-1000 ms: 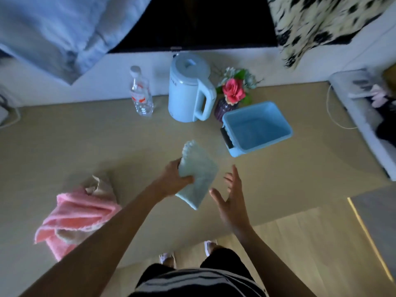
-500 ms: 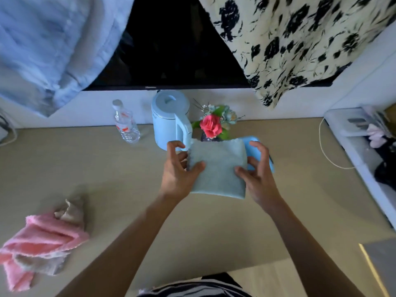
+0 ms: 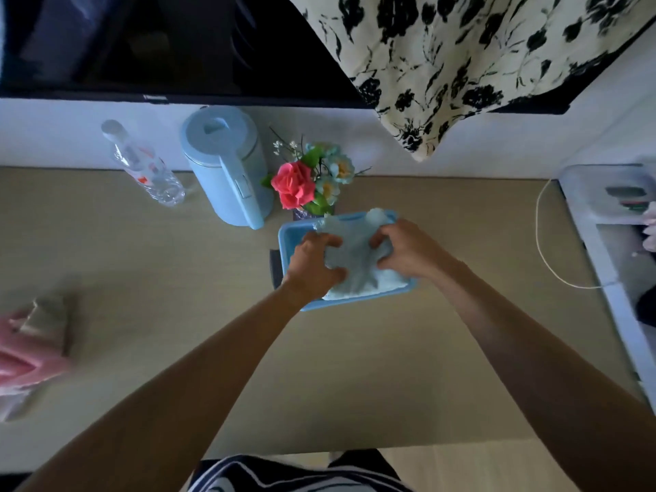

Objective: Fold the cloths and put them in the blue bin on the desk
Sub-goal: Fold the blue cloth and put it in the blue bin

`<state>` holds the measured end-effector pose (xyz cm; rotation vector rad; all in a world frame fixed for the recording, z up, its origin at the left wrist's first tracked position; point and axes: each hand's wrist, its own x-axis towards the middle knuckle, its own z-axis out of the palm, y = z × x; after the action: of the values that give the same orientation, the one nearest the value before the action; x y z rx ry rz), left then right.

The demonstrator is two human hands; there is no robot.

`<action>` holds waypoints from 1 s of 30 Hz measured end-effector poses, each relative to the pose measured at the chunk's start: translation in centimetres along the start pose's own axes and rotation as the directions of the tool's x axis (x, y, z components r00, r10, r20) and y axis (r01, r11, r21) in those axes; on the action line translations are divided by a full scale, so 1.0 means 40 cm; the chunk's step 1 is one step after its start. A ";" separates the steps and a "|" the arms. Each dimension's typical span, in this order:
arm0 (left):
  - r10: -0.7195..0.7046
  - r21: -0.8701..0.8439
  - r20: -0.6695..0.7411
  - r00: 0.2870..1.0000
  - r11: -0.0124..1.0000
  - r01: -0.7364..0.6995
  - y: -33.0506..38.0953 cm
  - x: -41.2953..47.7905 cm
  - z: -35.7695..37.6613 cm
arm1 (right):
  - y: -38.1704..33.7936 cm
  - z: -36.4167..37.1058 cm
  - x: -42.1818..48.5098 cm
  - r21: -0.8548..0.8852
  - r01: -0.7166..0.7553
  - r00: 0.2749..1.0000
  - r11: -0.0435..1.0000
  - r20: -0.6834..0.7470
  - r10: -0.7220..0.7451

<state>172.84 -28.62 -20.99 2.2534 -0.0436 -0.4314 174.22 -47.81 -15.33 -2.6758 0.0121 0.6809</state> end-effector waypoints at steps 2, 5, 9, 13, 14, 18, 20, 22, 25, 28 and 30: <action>-0.050 0.043 0.041 0.998 0.998 0.048 -0.011 0.018 0.034 | 0.011 0.028 0.031 -0.080 -0.009 1.000 0.997 0.021 0.011; -0.113 0.077 0.076 0.991 0.991 0.107 -0.017 0.041 0.066 | 0.016 0.069 0.057 -0.254 0.030 0.999 0.967 0.029 -0.023; -0.144 0.187 0.087 0.986 0.974 0.126 -0.015 0.071 0.093 | 0.012 0.107 0.078 -0.404 0.049 0.998 0.913 0.046 -0.034; -0.198 0.266 0.144 0.970 0.951 0.155 -0.020 0.089 0.122 | 0.012 0.137 0.101 -0.464 0.051 0.997 0.884 0.076 -0.018; -0.209 0.266 0.157 0.965 0.950 0.162 -0.023 0.093 0.128 | 0.012 0.142 0.107 -0.471 0.050 0.997 0.881 0.078 -0.015; -0.238 0.290 0.208 0.949 0.941 0.173 -0.025 0.101 0.139 | 0.015 0.159 0.122 -0.490 0.049 0.997 0.870 0.072 -0.016; -0.256 0.294 0.237 0.937 0.938 0.182 -0.026 0.101 0.136 | 0.017 0.159 0.121 -0.504 0.044 0.998 0.863 0.058 -0.017; -0.288 0.305 0.248 0.925 0.929 0.208 -0.028 0.096 0.128 | 0.015 0.154 0.118 -0.535 0.055 0.998 0.843 0.014 -0.056; -0.297 0.438 0.144 0.944 0.874 0.208 -0.024 0.088 0.111 | 0.013 0.144 0.122 -0.657 0.100 0.978 0.747 -0.072 -0.194; -0.160 0.517 0.088 0.983 0.851 0.092 -0.023 0.093 0.107 | 0.016 0.147 0.144 -0.713 0.203 0.963 0.671 0.023 -0.267; -0.098 0.501 0.161 0.982 0.865 0.004 -0.028 0.104 0.115 | 0.027 0.154 0.163 -0.730 0.244 0.963 0.638 0.103 -0.251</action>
<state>175.16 -31.96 -25.83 2.7224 -0.2126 -0.7226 177.05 -46.04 -23.74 -3.3415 -0.7939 0.6805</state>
